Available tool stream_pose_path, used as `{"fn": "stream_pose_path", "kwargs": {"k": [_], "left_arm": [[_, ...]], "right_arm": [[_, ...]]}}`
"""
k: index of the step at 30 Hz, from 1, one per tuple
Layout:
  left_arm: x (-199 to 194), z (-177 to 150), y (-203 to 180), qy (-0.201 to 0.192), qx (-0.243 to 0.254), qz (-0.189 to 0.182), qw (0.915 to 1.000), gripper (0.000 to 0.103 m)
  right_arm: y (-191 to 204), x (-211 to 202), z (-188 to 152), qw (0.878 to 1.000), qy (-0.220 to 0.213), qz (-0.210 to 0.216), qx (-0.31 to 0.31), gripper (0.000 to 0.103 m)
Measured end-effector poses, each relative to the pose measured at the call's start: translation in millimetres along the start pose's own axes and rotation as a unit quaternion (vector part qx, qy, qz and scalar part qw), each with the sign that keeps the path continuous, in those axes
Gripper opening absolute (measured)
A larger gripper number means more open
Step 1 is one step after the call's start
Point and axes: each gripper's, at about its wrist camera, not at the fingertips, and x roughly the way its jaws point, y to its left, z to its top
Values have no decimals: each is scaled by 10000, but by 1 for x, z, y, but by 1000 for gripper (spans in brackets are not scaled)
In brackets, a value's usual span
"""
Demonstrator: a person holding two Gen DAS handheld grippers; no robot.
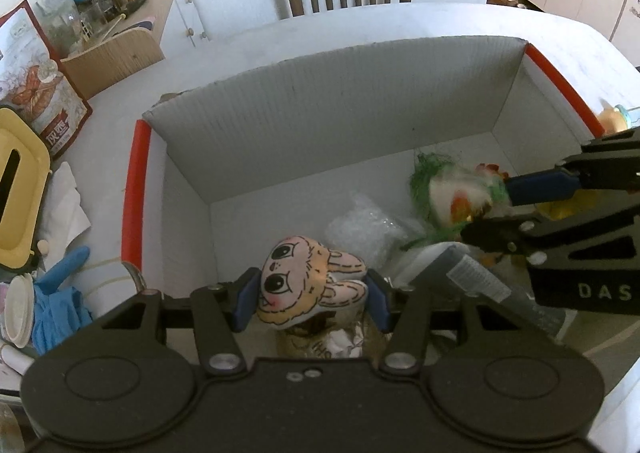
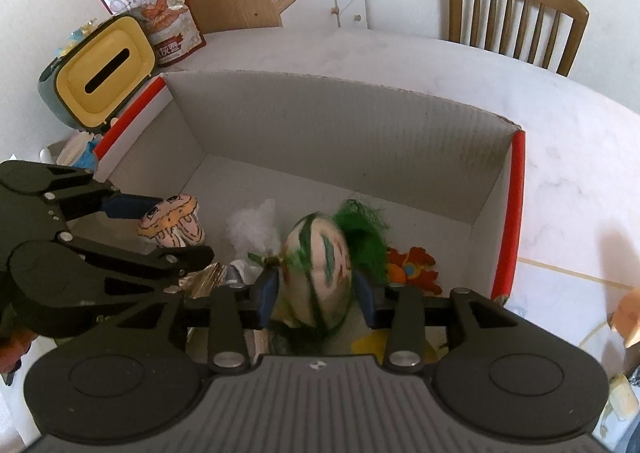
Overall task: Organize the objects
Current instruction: 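Open right tool to drop pouch while left tool releases bunny plush in box, then withdraw both open tools from the box toward the remaining table items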
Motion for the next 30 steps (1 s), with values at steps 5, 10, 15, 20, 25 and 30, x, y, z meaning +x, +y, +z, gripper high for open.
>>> {"fn": "stream_pose_path", "kwargs": {"k": [5,10,15,20,25,30], "left_arm": [[-2,-1,-2,-29,-4,2,10000,59],[-7,-4,-5,-128,12,28,9999,64],[-18,-5,-7,-332,-117,68,9994,79],[-34,-6,-10,-520,-246,40,9983,79],[-56,-6,-17,-724,-380,-14,9966,80],[-78,-5,-27,-965,-503,-90,9940,82]], "right_arm": [[4,-10,-4,9999,-101,94,-61,50],[4,-25,-8,9997,-191,169,-54,55],[5,-46,-9,9990,-352,267,-84,55],[4,-70,-10,9977,-560,355,-101,59],[-1,-94,-16,9963,-758,407,-89,65],[-13,-118,-24,9946,-923,477,16,69]]}}
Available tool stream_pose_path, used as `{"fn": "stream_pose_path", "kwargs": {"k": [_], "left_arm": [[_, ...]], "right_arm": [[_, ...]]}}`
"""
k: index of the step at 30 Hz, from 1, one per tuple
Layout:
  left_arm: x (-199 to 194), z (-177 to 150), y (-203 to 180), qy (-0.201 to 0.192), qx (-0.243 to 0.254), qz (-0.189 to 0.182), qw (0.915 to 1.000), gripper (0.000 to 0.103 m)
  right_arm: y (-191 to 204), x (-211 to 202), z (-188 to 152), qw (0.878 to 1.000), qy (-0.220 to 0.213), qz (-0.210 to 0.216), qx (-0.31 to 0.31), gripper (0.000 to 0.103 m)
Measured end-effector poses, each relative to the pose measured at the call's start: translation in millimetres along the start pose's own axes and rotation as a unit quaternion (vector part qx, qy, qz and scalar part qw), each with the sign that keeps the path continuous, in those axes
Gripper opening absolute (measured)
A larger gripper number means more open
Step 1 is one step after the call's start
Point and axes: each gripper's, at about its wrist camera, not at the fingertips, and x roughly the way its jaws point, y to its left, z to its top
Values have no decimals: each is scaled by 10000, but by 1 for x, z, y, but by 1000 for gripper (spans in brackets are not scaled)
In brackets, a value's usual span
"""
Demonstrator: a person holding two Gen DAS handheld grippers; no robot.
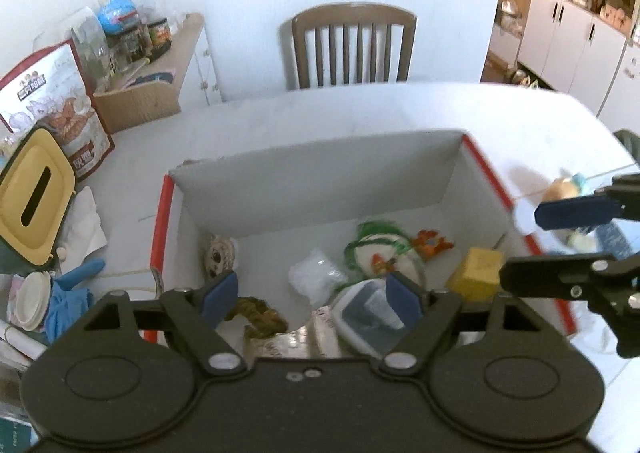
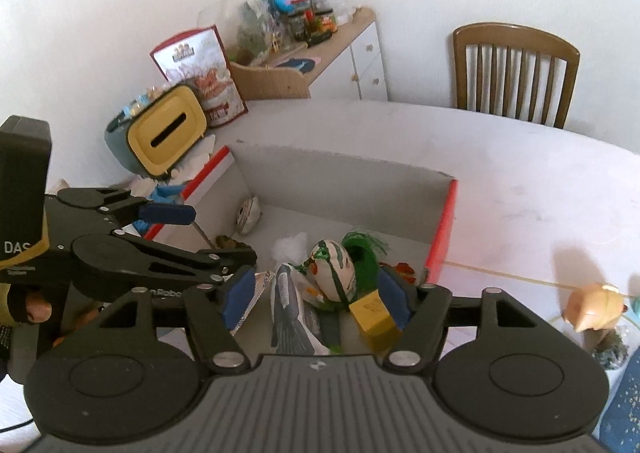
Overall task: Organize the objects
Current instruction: 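Withdraw both open tools from the box toward the remaining table items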
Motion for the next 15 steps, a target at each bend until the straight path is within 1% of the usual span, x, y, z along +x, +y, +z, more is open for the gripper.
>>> {"fn": "stream_pose_path", "kwargs": {"k": [6,8,13,15], "left_arm": [[-24,7,-23,-273,-87,-141,9995,86],[-31,8,-33,-350,-103,-199,9991,88],[-42,12,-62,-460,-43,-315,9984,92],[-44,13,-74,-478,-20,-368,9982,93]], "right_arm": [[-18,-36,-8,9997,-218,60,21,71],[-26,-49,-12,9995,-293,71,37,73],[-50,-77,-22,9988,-466,45,119,76],[-60,-87,-28,9984,-537,16,159,76]]}}
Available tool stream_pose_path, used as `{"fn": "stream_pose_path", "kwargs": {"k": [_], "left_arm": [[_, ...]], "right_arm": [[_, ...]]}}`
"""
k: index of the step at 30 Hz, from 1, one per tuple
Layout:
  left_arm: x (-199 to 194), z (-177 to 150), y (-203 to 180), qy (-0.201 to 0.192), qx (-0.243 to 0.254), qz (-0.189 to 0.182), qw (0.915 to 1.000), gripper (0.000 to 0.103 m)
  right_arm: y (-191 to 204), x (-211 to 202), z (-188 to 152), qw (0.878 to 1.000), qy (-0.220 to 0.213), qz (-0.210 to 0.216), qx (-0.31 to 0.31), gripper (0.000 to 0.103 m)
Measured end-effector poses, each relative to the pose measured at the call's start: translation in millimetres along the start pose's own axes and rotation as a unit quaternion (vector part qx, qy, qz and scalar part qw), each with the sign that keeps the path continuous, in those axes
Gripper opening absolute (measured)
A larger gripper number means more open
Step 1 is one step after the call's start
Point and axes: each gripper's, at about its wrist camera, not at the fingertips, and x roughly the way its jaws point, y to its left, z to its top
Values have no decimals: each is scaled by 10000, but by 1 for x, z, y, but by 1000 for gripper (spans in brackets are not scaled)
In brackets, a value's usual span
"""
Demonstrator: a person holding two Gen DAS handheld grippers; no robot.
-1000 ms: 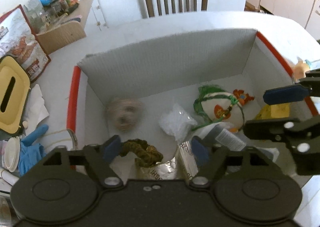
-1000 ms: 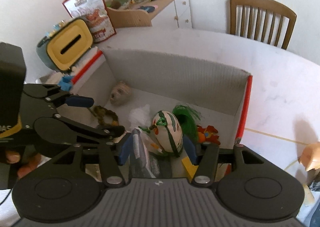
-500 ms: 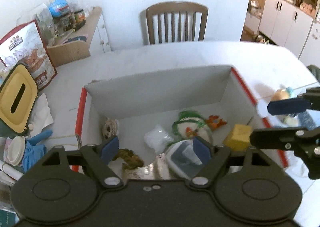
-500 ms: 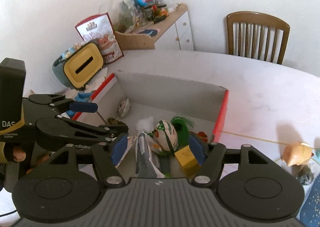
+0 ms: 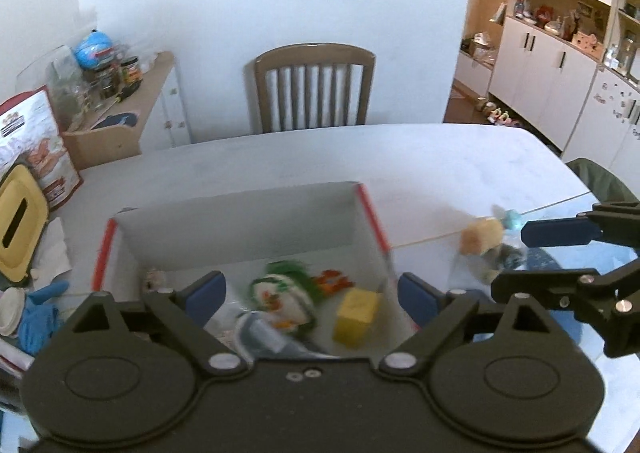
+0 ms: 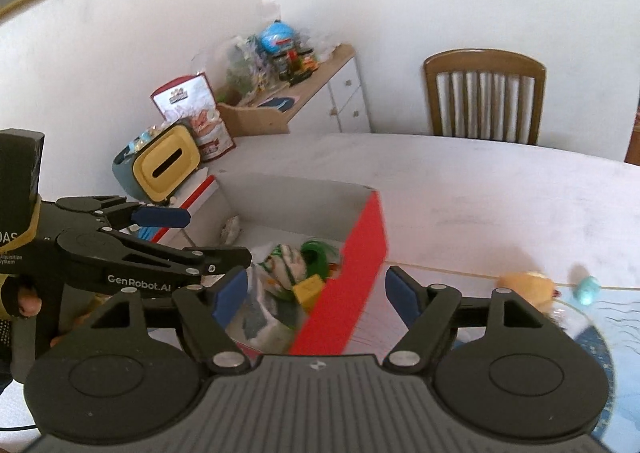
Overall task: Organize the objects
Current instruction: 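Withdraw both open tools from the box toward the remaining table items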
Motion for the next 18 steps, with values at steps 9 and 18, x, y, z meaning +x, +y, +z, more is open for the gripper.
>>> {"fn": "stream_pose_path", "kwargs": {"k": [9,18], "left_arm": [[6,5,-62,-65,233,-285,9993,102],[25,5,-112,-15,306,-484,9984,102]], "right_arm": [[-51,-36,-23,9994,-160,-269,167,83],[-111,-60,-39,9973,-206,-604,377,84]]}}
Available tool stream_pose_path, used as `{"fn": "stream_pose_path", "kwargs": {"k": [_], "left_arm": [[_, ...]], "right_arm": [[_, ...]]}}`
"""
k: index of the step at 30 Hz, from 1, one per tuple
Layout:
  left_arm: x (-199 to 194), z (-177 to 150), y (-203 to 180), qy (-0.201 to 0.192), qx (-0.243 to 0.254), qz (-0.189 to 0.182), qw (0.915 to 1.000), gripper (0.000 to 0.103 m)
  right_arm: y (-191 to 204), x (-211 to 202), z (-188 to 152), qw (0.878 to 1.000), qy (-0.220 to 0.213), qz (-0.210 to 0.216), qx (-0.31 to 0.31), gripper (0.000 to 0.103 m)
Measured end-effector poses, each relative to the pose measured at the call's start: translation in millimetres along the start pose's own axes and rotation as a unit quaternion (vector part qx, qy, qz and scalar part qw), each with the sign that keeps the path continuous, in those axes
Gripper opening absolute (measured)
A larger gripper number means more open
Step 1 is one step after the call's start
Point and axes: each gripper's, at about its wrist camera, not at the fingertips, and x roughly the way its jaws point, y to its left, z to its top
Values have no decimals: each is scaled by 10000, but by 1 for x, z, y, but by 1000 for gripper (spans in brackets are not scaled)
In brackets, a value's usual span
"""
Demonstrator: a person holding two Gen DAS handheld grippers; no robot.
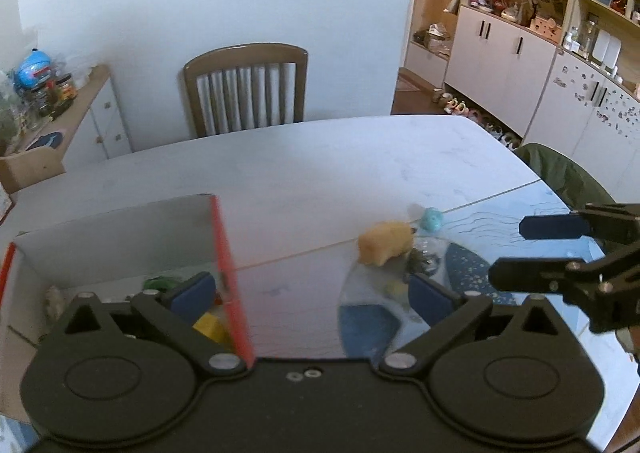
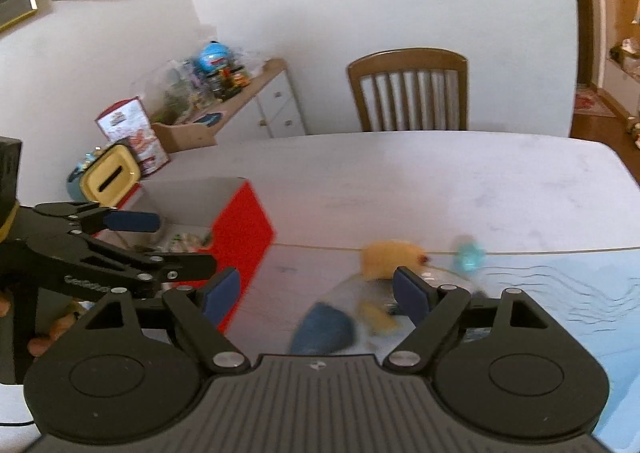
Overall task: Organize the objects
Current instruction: 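Withdraw both open tools from the box toward the remaining table items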
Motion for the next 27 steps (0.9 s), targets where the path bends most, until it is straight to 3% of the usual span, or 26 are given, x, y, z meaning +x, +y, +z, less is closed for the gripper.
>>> {"fn": "stream_pose_path", "kwargs": {"k": [10,17,27], "left_arm": [[28,-8,-38,61,54,-25,10000,102],[55,-15,-59,243,-6,-291,9993,102],[95,-26,-73,402,-170,-14,9990,102]], "right_arm": [[-65,3,-5,9989,172,-425,119,84],[-97,24,-9,9973,377,-624,128,84],[-130,53,-7,9972,540,-503,77,83]]}}
